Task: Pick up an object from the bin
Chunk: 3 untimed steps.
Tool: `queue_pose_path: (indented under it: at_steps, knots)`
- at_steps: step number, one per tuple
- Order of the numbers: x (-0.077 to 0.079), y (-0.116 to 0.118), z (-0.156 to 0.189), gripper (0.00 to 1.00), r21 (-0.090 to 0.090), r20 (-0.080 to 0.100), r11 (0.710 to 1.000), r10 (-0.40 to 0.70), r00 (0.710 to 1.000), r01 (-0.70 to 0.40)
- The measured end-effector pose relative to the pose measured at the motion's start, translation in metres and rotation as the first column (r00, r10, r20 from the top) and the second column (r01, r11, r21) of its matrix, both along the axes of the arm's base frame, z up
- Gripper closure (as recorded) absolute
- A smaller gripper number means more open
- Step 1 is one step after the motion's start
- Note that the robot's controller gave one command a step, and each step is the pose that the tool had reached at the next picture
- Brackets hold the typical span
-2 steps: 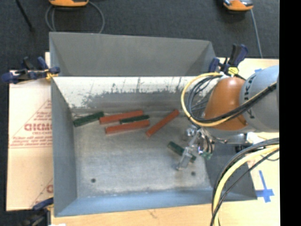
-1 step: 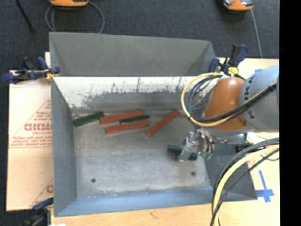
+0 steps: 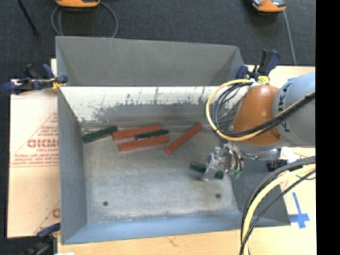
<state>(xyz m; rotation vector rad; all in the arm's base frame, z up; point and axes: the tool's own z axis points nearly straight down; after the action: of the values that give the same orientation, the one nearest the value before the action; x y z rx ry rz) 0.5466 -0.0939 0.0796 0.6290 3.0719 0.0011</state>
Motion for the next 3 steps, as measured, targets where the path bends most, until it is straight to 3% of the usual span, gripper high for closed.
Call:
queue_pose_path:
  at_steps: [1, 3]
  knots:
    - [0.003, -0.001, 0.072, 1.0, -0.001, 0.004, 1.0, 0.004, 1.0, -0.004]
    - [0.005, -0.002, 0.095, 1.0, 0.0, 0.001, 1.0, 0.007, 1.0, -0.007]
